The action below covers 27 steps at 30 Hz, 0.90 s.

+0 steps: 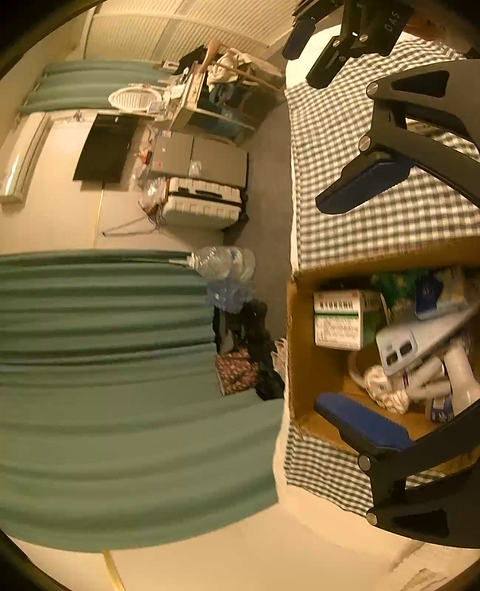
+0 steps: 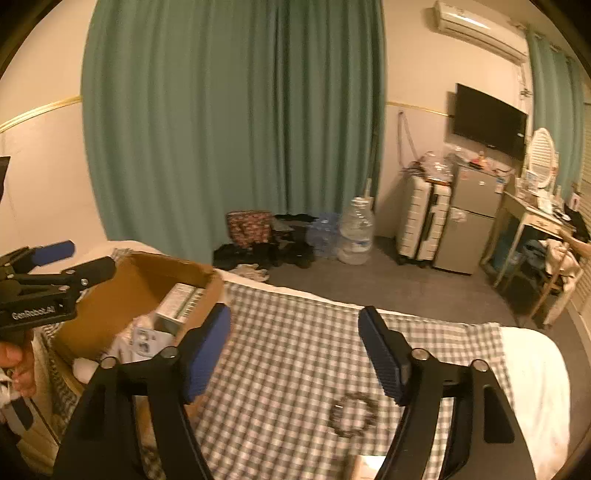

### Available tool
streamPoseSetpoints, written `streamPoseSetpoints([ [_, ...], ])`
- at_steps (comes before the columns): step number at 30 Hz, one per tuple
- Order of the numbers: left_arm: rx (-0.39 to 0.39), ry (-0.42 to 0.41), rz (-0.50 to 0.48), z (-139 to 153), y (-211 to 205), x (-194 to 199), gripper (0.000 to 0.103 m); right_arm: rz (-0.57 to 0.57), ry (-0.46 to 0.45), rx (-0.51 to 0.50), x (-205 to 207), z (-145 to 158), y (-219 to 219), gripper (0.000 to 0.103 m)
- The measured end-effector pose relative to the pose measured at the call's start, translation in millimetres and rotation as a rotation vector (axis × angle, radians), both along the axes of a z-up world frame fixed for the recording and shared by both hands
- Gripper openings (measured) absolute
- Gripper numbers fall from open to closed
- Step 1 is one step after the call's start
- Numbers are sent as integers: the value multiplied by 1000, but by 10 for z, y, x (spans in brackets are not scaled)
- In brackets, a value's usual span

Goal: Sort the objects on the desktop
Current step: 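Move both open tools back over the bracelet and medicine box on the bedspread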

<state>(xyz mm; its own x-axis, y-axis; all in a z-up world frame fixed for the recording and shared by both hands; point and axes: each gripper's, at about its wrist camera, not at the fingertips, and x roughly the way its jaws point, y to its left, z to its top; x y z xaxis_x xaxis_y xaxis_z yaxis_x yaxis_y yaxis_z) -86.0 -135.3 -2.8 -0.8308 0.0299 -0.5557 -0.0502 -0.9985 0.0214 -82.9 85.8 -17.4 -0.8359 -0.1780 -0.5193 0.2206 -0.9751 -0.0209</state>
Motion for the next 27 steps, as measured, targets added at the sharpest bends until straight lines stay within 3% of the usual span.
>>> streamPoseSetpoints([
  [5,5,-8,-60,-11,330,-29,101,-64,-18,12,114,-54,412,82],
  [10,-62,-25,-116,-76,650,-40,101,-57,-71,58,180,-259,741,83],
  [16,-80,-59,-158,-180,872,-110,101,112,-166,248,250,-719,976,83],
  [21,-100,-85,-174,-263,1026,-154,102,274,-282,265,212,-1045,1184,83],
  [27,-158,-141,-213,-498,1372,-305,101,496,-364,382,206,-1461,1076,83],
])
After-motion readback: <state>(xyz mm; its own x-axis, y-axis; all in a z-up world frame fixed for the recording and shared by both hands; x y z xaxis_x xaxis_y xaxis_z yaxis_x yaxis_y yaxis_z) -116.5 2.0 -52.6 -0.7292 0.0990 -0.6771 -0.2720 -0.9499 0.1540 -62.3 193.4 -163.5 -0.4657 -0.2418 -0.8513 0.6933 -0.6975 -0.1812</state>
